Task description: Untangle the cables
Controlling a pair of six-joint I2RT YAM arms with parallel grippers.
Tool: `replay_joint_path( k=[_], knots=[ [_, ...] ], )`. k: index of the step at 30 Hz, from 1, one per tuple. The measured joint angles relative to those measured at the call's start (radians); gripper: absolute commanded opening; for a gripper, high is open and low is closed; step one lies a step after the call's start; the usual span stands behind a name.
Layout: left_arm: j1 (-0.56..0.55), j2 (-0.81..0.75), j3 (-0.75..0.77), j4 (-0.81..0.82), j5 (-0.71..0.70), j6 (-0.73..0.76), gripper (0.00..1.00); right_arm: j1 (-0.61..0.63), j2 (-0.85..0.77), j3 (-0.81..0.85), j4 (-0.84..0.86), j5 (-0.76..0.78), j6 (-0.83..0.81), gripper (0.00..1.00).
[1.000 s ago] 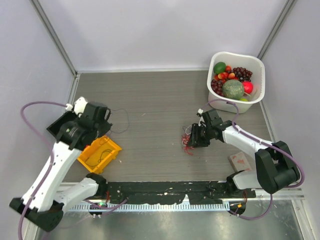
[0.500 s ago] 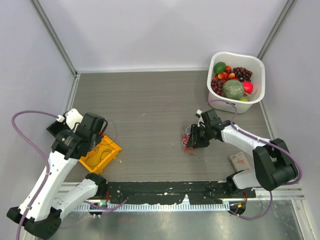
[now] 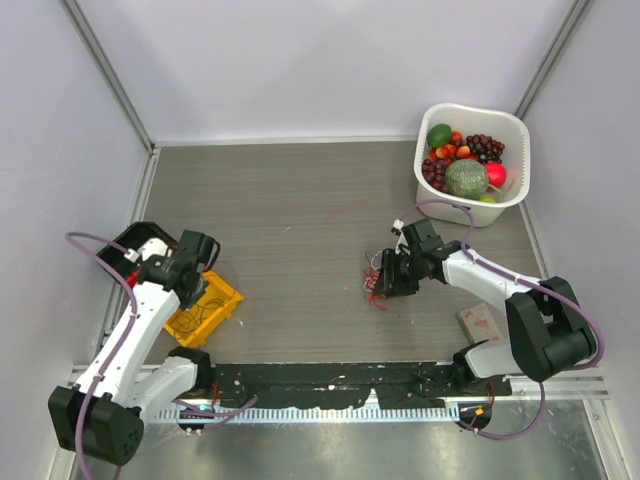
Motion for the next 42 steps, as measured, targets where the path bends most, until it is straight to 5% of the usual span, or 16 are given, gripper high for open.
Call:
replay_joint_path(
  k=[7,13,20,30,37,42],
  knots=[
    [0.216,-0.077,-0.148,0.151,0.061,0.067,0.0,0.0,0.0,-0.006,0.002,0.0,0.0,0.44],
    [0.258,-0.094,-0.214,0.288,0.122,0.121,0.0,0.0,0.0,-0.006,0.008,-0.001,0.0,0.44],
    [0.264,-0.115,-0.214,0.182,0.144,0.0,0.0,0.0,0.0,-0.01,0.016,-0.001,0.001,0.44],
    [0.269,-0.086,-0.118,-0.006,0.136,-0.063,0.75,0.0,0.001,-0.016,0.029,-0.009,0.001,0.44],
    [0.269,-0.051,0.07,0.043,0.119,0.068,0.91,0.0,0.001,-0.019,0.031,-0.019,0.001,0.45],
    [0.338,0.096,0.117,0.1,0.154,0.211,0.92,0.0,0.001,-0.019,0.031,-0.028,0.001,0.45]
  ],
)
